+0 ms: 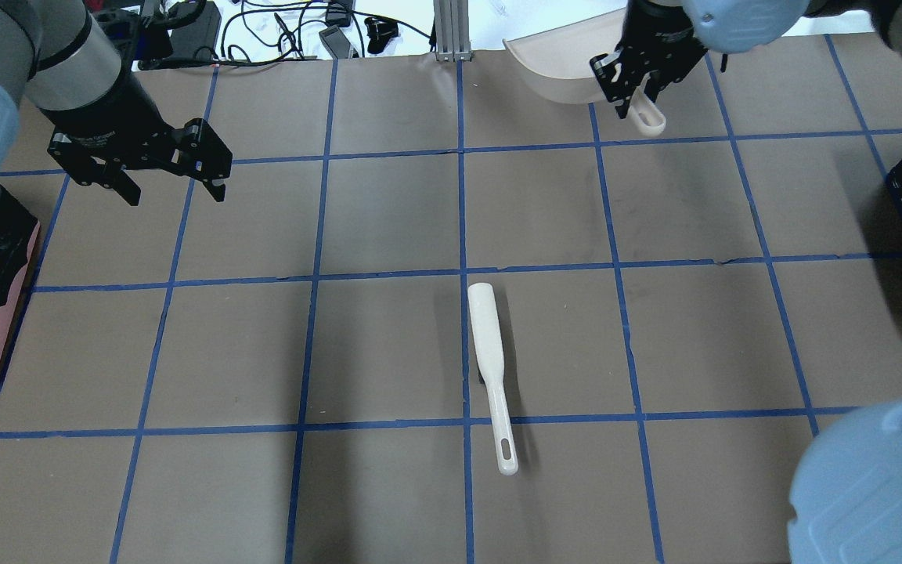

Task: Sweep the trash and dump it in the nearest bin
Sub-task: 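Carry the empty dustpan back to the table center with the right gripper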

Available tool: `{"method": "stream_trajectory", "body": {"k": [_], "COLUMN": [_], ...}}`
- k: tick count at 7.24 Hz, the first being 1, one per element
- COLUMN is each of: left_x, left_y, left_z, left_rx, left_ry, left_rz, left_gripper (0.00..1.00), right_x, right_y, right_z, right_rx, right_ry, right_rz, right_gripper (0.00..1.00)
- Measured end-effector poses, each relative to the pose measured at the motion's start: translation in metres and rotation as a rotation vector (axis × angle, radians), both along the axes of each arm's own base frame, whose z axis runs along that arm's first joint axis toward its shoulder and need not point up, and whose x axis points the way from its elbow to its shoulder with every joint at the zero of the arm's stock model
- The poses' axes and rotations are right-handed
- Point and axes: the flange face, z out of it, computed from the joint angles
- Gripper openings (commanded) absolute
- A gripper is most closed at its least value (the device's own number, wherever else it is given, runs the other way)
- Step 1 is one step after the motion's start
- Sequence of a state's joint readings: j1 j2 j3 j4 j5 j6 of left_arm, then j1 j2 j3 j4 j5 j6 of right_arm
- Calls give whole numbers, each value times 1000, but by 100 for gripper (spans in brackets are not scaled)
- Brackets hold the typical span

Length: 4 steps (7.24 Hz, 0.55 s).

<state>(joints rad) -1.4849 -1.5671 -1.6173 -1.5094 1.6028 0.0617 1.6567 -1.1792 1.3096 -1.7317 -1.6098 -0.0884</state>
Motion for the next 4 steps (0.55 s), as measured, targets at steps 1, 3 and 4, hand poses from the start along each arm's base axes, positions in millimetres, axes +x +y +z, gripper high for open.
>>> {"method": "stream_trajectory", "body": {"k": [1,3,4], "left_x": [0,0,0], "left_y": [0,0,-1], "left_z": [0,-1,-2], "left_rx": [1,3,4], "left_ry": [0,0,0], "left_rz": [-2,-7,-9], "left_gripper": [100,100,100], "right_x": [45,127,151], "right_y": [13,49,62], "right_z": [-14,-44,-58], "right_rx": [23,73,101], "right_ry": [-14,-10,-14], "right_rz": [-55,-114,-117], "right_gripper": [0,0,0]}}
